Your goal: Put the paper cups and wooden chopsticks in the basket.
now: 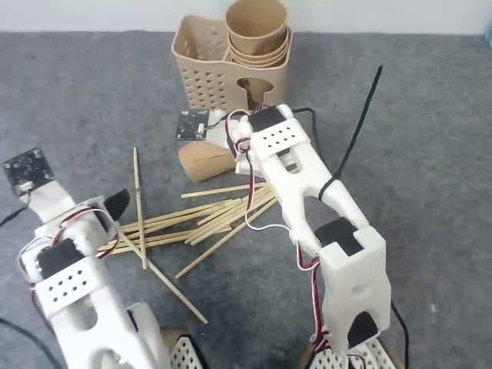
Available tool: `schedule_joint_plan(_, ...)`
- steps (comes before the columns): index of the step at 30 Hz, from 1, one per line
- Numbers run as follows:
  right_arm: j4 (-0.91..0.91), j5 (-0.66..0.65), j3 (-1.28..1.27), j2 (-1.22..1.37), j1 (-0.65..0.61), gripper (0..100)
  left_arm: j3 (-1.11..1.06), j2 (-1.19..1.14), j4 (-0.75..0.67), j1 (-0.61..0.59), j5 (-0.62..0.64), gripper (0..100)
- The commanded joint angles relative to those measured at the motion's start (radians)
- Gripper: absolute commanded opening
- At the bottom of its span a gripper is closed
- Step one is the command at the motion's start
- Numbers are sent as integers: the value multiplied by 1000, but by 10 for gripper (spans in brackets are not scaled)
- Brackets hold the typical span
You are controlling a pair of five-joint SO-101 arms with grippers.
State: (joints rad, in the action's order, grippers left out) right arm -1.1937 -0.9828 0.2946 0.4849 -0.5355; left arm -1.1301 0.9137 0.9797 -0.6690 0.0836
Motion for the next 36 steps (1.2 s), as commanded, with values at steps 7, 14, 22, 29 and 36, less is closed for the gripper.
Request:
schedule_joint_plan(7,-10,80,41,-188,-1,17,10,-5,-29,2,-9,378)
schedule_joint_plan(14,-111,81,40,-390,-48,15,-8,2,-57,2,-9,378)
schedule_joint_plan(22,-183,78,41,-607,-59,9,-10,2,-57,2,-9,378)
schedule_joint_plan(29,-44,-46,46,-746,59,9,-12,2,-57,2,-9,378)
schedule_joint_plan(36,13,-163,138,-733,185,9,-12,-2,-57,3,-9,378)
